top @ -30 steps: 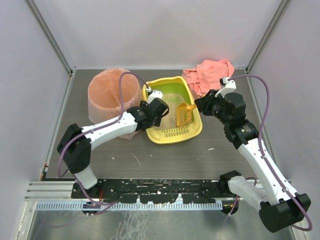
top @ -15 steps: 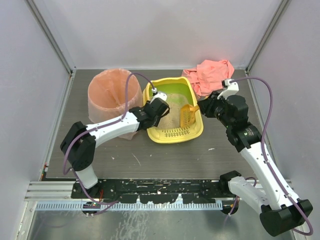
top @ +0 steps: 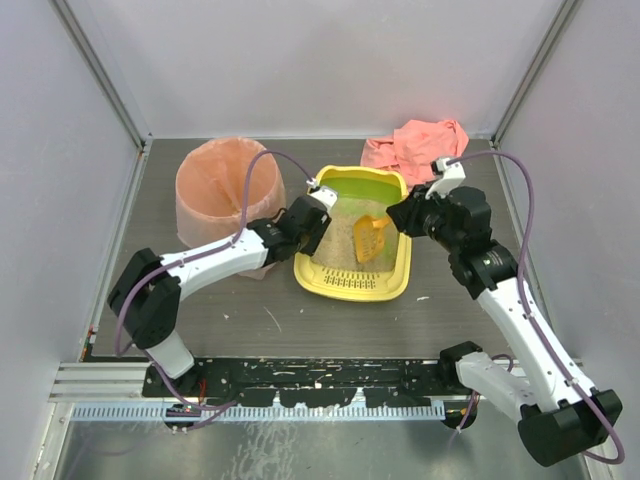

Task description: Clean the litter box

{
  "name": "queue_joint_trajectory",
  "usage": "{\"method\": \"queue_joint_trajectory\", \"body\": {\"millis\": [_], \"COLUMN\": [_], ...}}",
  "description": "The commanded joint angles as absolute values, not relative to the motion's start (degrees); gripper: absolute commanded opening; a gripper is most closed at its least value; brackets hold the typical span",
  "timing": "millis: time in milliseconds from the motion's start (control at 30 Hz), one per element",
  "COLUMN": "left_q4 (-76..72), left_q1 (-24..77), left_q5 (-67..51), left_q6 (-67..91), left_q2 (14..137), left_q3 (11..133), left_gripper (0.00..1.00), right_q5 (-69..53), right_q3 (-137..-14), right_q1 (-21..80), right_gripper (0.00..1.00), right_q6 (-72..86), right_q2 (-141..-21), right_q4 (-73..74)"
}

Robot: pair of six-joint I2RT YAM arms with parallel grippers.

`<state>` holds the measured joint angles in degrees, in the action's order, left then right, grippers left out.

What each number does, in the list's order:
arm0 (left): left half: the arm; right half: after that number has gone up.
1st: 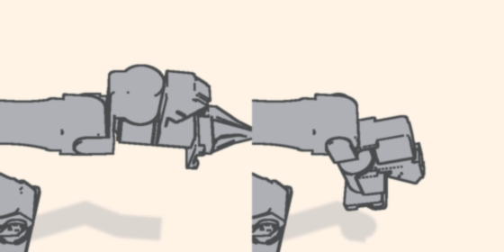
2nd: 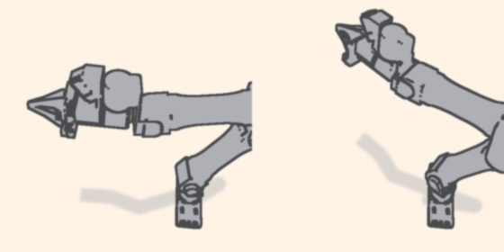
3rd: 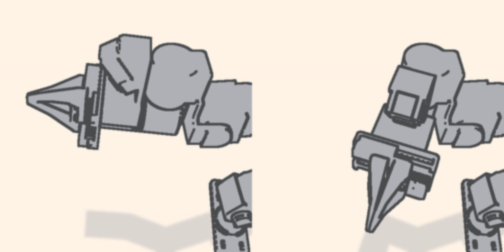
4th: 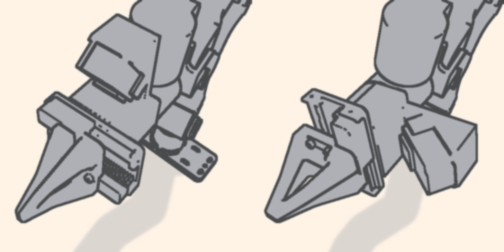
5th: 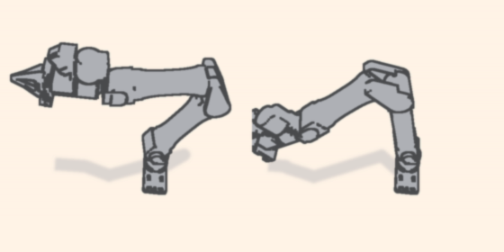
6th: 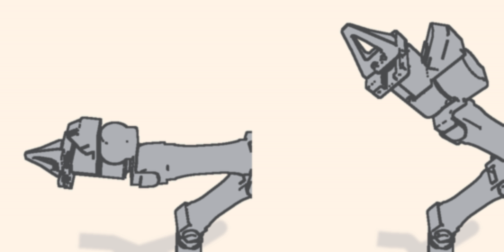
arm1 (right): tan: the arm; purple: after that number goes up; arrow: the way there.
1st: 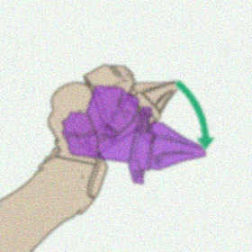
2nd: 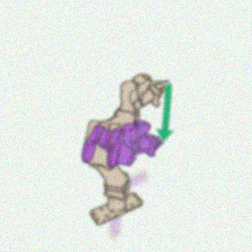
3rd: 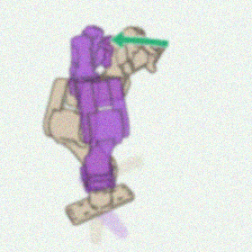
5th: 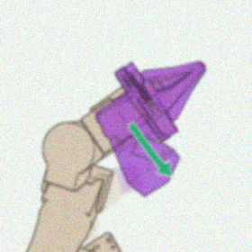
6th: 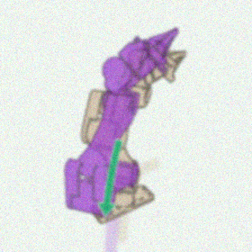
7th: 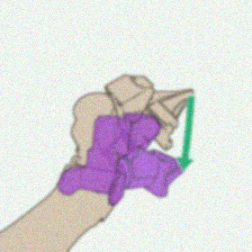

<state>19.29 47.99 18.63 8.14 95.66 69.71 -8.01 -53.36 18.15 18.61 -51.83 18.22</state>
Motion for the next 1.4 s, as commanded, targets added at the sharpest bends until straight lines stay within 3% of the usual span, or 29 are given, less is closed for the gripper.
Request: {"method": "queue_joint_trajectory", "body": {"millis": [0,167,400,600,967,1367], "left_q4": [14.50,13.42,12.18,10.63,9.32,9.10], "left_q1": [47.58,47.11,47.09,47.08,47.10,47.12], "left_q5": [12.52,11.47,9.86,9.17,7.10,7.09], "left_q6": [5.75,7.89,9.81,10.58,12.13,12.78], "left_q2": [89.65,87.77,85.24,83.10,82.70,81.94], "left_q3": [67.51,65.81,63.45,60.98,58.34,56.29], "left_gripper": [0.23,0.40,0.48,0.48,0.46,0.42], "right_q5": [-18.64,-27.50,-37.93,-46.96,-35.85,-43.40], "right_q3": [-57.18,-59.58,-63.54,-65.91,-69.78,-63.61], "right_q1": [18.12,18.17,18.17,18.15,21.62,22.41], "right_gripper": [0.01,0.01,0.01,0.01,0.01,0.01], "right_q6": [15.89,12.41,8.73,8.23,3.15,6.67], "right_q2": [-56.91,-62.94,-67.83,-72.74,-77.07,-80.79], "right_q4": [14.88,13.83,16.21,18.37,16.73,11.69]}}
